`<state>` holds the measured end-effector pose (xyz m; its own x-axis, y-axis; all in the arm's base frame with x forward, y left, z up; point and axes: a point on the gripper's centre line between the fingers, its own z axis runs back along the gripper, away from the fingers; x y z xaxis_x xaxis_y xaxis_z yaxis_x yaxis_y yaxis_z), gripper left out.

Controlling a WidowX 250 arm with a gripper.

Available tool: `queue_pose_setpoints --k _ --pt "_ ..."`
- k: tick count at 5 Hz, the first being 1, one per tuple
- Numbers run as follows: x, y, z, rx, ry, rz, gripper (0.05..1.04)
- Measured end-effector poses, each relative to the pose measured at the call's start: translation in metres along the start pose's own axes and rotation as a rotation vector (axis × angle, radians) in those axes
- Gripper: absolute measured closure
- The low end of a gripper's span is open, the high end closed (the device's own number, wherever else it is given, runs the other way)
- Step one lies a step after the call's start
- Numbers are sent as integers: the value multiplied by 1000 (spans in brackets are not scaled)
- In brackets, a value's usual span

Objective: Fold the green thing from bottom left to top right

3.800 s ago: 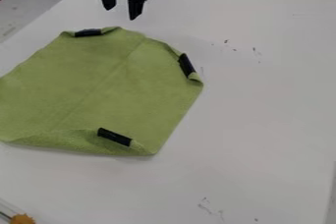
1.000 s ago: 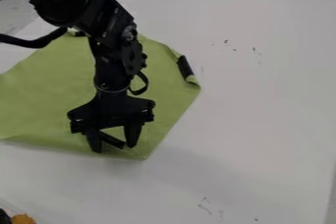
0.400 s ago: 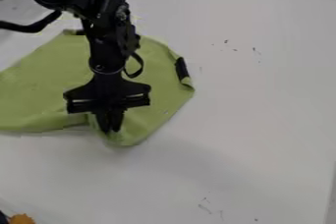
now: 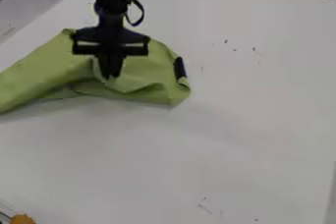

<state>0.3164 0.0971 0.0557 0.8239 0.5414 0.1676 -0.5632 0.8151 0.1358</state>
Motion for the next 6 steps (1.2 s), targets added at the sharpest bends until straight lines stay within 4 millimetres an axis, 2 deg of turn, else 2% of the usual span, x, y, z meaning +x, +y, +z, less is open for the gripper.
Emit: queue_pose_setpoints --k 1,2,3,4,5,6 --pt "44 -15 -11 -21 13 -21 1026" --pt "81 -32 -25 -44 37 -156 1026" --pt "92 -38 -34 -55 42 -204 1003" --pt "95 -41 -30 -71 41 -233 851" --pt "100 -43 -26 -79 26 -254 591" --pt "105 -43 -21 -83 7 -256 286"
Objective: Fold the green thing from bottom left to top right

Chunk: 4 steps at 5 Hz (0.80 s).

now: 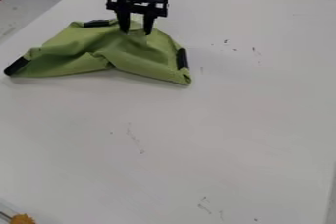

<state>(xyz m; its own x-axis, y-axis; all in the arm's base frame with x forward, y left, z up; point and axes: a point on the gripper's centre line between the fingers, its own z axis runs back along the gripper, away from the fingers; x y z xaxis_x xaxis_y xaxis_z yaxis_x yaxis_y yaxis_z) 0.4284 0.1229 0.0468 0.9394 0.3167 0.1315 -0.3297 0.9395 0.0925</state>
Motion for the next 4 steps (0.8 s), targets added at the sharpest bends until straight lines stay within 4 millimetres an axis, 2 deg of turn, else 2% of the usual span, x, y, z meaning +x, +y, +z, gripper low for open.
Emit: queue_pose_setpoints --k 1,2,4 --pt "3 1 4 10 -15 -24 83" --pt "6 -6 5 4 -35 -52 80" --pt "17 -11 36 -3 -86 -109 84"
